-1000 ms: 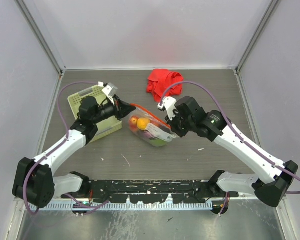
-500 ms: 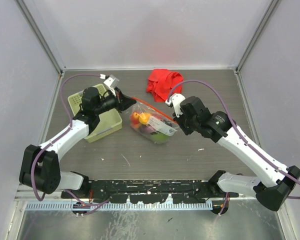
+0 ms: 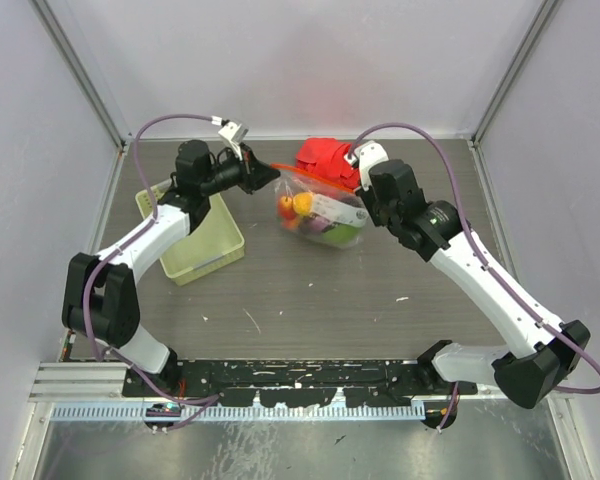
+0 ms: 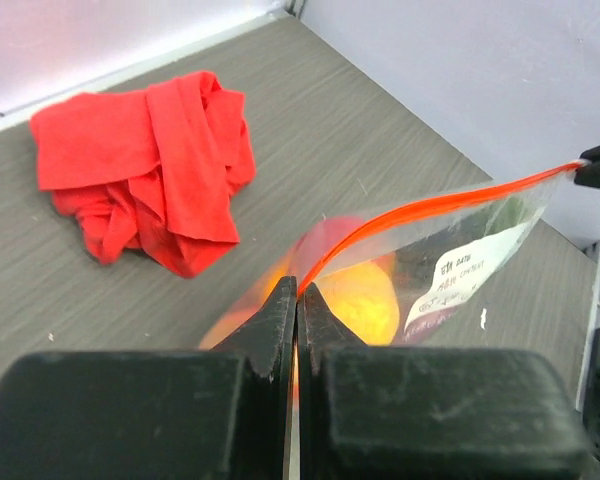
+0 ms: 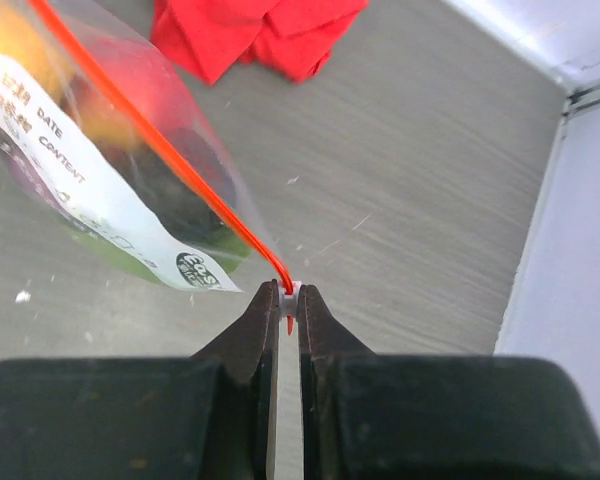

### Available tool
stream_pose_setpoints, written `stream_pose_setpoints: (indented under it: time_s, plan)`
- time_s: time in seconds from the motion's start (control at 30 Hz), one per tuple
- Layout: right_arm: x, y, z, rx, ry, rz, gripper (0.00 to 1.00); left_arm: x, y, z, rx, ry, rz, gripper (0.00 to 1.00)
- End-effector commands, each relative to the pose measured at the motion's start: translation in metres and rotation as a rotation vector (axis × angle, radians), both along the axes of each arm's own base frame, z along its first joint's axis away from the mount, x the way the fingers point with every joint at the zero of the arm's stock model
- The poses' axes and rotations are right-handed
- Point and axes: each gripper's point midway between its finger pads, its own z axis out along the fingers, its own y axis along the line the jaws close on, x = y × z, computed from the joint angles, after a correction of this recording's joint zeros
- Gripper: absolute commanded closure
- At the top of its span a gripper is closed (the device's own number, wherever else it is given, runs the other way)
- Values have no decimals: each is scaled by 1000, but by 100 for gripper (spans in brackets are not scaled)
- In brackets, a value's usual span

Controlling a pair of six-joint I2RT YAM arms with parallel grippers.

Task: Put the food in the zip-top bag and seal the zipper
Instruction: Zip the zipper food storage bag at the center of the board, then place the zipper food storage bag at the center of the board.

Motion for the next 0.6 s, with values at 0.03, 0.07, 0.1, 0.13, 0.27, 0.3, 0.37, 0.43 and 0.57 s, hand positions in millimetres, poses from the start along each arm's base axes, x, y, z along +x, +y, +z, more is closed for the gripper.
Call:
stream_pose_setpoints:
  time_s: [0.03,0.07,0.1,0.13,0.27,0.3,0.37,0.43,0.57]
  plan:
    - [30,3,58,98,-243,-23,99,8,-7,20,25,-115,21,100]
    - [29,8,49,104,-226,3,99,4,-10,12,36,-108,20,100]
    - [26,15,39,122,-200,41,99,1,-12,1,49,-92,21,100]
    - [23,19,27,129,-171,60,100,-2,-14,-11,60,-69,21,100]
    - [7,29,-23,171,-44,97,99,-17,-13,-56,77,42,39,99]
    - [0,33,-35,195,-9,109,99,-21,-12,-64,76,67,46,99]
    - [-12,35,-54,231,46,107,99,-31,-11,-79,80,115,56,99]
    - [-25,34,-66,280,93,87,99,-46,-11,-90,83,163,56,99]
    - [-54,39,-72,385,145,115,99,-77,2,-110,103,285,114,99]
